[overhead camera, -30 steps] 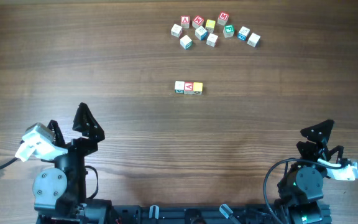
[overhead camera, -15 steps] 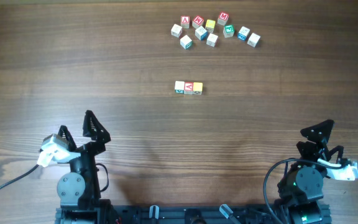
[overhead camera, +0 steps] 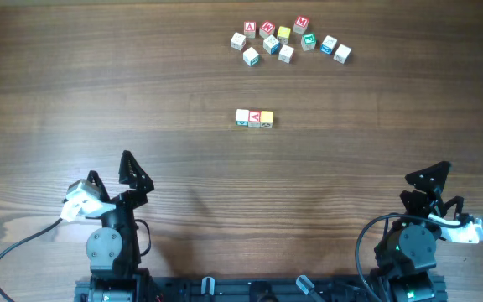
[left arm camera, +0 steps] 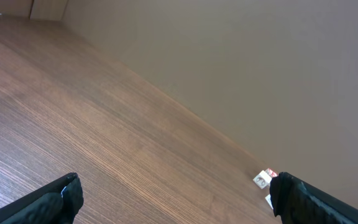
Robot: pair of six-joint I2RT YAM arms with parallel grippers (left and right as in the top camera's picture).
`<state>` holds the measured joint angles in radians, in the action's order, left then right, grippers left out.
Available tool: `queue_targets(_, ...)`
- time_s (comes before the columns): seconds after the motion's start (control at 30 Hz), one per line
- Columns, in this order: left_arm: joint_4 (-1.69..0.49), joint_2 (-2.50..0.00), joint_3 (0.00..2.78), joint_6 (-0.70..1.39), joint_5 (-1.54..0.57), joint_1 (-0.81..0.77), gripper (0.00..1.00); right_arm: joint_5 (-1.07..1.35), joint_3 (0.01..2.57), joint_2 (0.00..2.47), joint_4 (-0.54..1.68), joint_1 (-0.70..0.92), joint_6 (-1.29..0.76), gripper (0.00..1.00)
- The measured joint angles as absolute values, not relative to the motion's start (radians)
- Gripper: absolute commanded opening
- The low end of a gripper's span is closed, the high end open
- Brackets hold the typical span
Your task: Form a horizontal line
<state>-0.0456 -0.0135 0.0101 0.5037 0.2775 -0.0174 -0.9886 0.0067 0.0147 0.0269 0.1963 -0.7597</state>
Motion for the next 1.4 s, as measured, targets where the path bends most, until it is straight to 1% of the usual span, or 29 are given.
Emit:
queue_targets(0.37, -0.045, -0.014, 0.01, 0.503, 0.28, -0.017, 1.0, -0.989, 0.007, 0.015, 0.027, 0.196, -0.76, 1.0)
queue_targets(0.57, -0.046, -0.014, 0.01, 0.306, 0.278, -0.017, 1.0, -0.989, 0.007, 0.015, 0.027, 0.196, -0.76, 1.0)
queue_targets(0.73, -0.046, -0.014, 0.01, 0.242, 0.278, -0.017, 1.0, -0.989, 0.007, 0.015, 0.027, 0.196, -0.76, 1.0)
queue_targets(1.17, -0.046, -0.014, 0.01, 0.229, 0.278, -0.017, 1.0, -0.989, 0.007, 0.015, 0.027, 0.196, -0.76, 1.0)
queue_targets(1.3, -0.046, -0.014, 0.01, 0.229, 0.278, -0.017, 1.0, -0.989, 0.007, 0.015, 0.025, 0.196, -0.802, 1.0)
queue_targets(1.37, -0.046, -0.014, 0.01, 0.229, 0.278, -0.017, 1.0, -0.976, 0.007, 0.015, 0.018, 0.196, -0.74, 1.0)
queue_targets(1.4, -0.046, -0.014, 0.01, 0.229, 0.278, -0.017, 1.0, -0.957, 0.007, 0.015, 0.012, 0.196, -0.678, 1.0)
